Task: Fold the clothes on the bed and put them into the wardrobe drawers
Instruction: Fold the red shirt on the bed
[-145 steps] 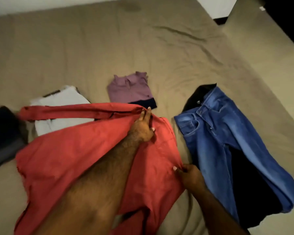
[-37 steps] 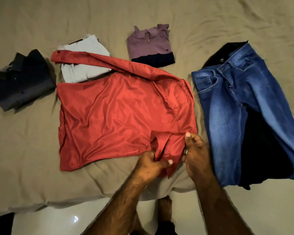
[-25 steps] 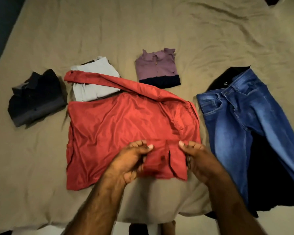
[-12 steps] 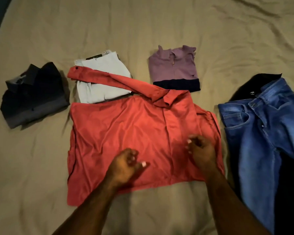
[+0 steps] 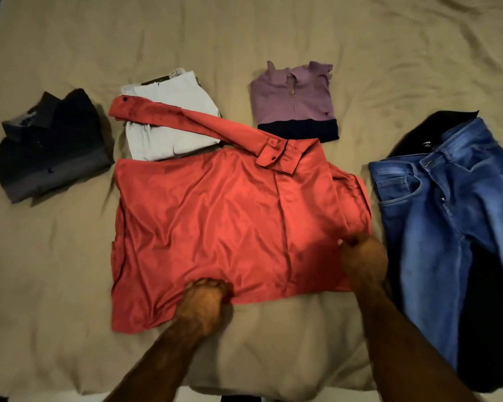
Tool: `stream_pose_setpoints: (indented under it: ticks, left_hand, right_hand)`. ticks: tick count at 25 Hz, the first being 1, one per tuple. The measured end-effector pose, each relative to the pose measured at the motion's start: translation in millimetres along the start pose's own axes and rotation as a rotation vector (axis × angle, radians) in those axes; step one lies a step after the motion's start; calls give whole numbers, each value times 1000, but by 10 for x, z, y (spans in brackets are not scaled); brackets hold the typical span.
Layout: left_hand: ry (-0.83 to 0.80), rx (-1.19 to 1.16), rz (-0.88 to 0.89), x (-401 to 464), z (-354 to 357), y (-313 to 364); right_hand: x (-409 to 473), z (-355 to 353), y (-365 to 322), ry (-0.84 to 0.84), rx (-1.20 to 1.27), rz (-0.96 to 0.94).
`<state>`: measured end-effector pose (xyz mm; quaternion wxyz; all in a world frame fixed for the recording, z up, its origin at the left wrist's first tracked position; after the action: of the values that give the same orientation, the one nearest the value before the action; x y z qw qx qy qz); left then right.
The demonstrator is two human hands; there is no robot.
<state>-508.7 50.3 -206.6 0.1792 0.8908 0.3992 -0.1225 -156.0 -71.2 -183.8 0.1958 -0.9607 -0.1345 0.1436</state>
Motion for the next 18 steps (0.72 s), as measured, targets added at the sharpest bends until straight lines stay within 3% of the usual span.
stream_pose_setpoints:
  ticks: [6,11,15,18]
  left_hand:
    - [64,27,-204,-11,-241,-526]
    - [266,4,-222,313,-637,-883]
    - [315,-28,-262,554,-758,-1266]
    - [186,47,-354,400,-694,-1643]
  right_hand:
    - [119,-178,-254,212,86,-39]
    - [339,-66,-588,258,132,-68]
    - [506,72,-767,337,93,-78]
    - [116,257,-884,508,18,-389]
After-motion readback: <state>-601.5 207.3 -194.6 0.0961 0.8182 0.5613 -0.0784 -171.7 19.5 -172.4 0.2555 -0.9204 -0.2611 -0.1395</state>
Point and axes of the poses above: each hand's wrist, its own x-axis towards the middle knuckle, its own z-axis out of the palm, y = z × x, the point moved 3 cm from there along x, towards the middle knuckle, and after that the axes turned 9 degrees about y, right-handed, at the moved point
